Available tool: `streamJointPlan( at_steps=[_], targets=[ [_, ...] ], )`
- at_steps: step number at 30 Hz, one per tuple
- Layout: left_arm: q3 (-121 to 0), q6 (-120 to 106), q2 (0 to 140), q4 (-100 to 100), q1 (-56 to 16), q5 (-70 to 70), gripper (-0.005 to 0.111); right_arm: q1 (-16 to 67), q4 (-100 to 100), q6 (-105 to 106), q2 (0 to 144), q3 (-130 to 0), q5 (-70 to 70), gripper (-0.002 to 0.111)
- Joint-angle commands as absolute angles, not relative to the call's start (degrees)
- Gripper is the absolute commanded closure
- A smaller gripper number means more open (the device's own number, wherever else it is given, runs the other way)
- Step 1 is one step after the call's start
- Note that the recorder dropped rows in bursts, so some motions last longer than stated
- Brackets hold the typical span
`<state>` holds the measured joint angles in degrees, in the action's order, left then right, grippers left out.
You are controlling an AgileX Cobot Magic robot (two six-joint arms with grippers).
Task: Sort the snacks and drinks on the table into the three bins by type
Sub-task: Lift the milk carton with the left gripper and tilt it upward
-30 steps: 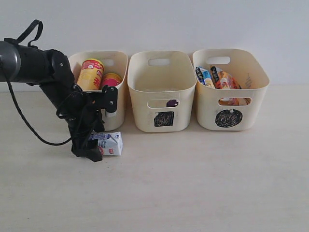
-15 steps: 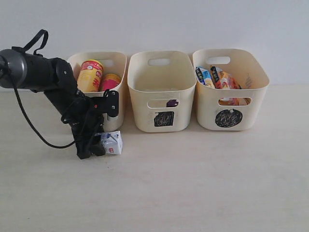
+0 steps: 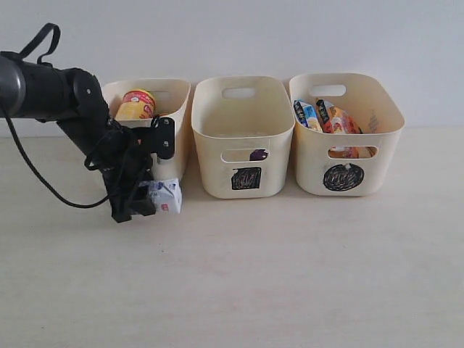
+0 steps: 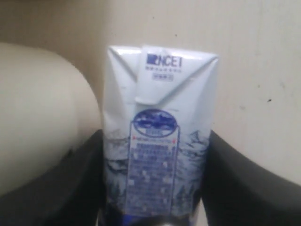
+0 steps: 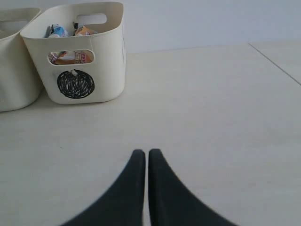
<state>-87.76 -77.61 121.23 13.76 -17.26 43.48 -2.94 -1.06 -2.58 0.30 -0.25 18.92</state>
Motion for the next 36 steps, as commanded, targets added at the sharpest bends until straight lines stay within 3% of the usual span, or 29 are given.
streamJointPlan(
  at_steps=[1, 10, 17, 23, 28, 36],
  targets=[
    [-88.18, -77.24, 119.02, 14.69, -17.21, 45.21, 0.102, -2.80, -1.00, -2.61, 0.00, 0.00, 18.47, 0.108],
    [-88.18, -77.24, 122.33, 19.07, -17.21, 44.81, 0.102, -2.80, -1.00, -2.61, 0.00, 0.00, 18.47, 0.108],
    [-89.59, -60.09, 121.98, 19.07, -17.21, 45.61, 0.102, -2.80, -1.00, -2.61, 0.00, 0.00, 18.47, 0.108],
    [-90.51, -64.75, 120.63, 22.19, -17.21, 45.57, 0.102, -2.80, -1.00, -2.61, 0.00, 0.00, 18.45, 0.108],
    [-90.83, -56.19, 119.36, 29.45, -17.21, 46.47, 0.102, -2.80, -1.00, -2.61, 0.00, 0.00, 18.45, 0.108],
    [-91.53, -93.30, 119.36, 25.39, -17.21, 53.93, 0.102, -2.80, -1.00, -2.61, 0.00, 0.00, 18.45, 0.108]
  ],
)
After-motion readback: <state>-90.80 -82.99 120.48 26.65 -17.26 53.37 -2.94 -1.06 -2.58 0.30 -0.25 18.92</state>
